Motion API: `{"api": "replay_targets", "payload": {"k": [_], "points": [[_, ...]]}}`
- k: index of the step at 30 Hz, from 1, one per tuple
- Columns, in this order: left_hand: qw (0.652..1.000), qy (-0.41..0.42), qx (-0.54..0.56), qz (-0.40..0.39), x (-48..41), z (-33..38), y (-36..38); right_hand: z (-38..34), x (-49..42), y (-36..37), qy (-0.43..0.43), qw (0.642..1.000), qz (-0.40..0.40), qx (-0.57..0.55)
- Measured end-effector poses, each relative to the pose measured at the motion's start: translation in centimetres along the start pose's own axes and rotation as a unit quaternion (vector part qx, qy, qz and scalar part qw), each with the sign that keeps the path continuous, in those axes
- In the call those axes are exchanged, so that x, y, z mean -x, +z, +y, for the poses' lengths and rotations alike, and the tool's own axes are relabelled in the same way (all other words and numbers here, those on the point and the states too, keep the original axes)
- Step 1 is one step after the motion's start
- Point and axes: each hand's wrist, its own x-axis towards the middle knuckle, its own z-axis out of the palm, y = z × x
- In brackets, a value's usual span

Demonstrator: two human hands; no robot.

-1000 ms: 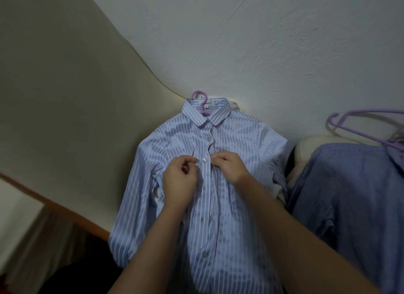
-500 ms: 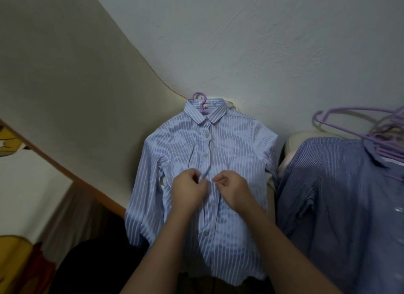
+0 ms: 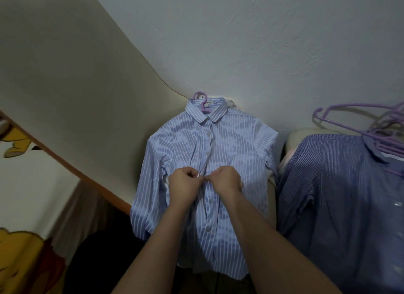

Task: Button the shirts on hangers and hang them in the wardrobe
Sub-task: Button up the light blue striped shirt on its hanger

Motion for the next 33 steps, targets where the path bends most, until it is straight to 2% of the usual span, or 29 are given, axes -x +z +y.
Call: {"api": "replay_targets", "payload": {"k": [4,7,12,19,29,33], "points": [[0.997,0.033,0.022,0.059,0.9,-1.2,0.6,0.1,-0.3,0.0,0.016,0.997,-0.032,-0.062],[0.998,0.036,0.025,0.036,0.9,-0.7,0.7,0.6,-0.3,-0.6,0.013,0.992,-0.062,-0.112],[0.999,-0.017,-0.002,-0.027,-0.7,0.3,-0.6,1.0,0.1,-1.4,0.002,0.986,-0.078,-0.147],[1.000,-0.011,0.006,-0.016,-0.1,0.2,0.2,1.4,0.4,-1.6,-0.006,0.977,-0.096,-0.191],[0.998,0.058,0.035,-0.010,1.1,-1.8,1.7,2.8,-0.5,-0.9,-0.051,0.966,-0.139,-0.213],[0.997,0.043,0.068,-0.014,1.0,-2.1,1.4,2.7,-0.4,-1.1,-0.048,0.964,-0.143,-0.220]]}}
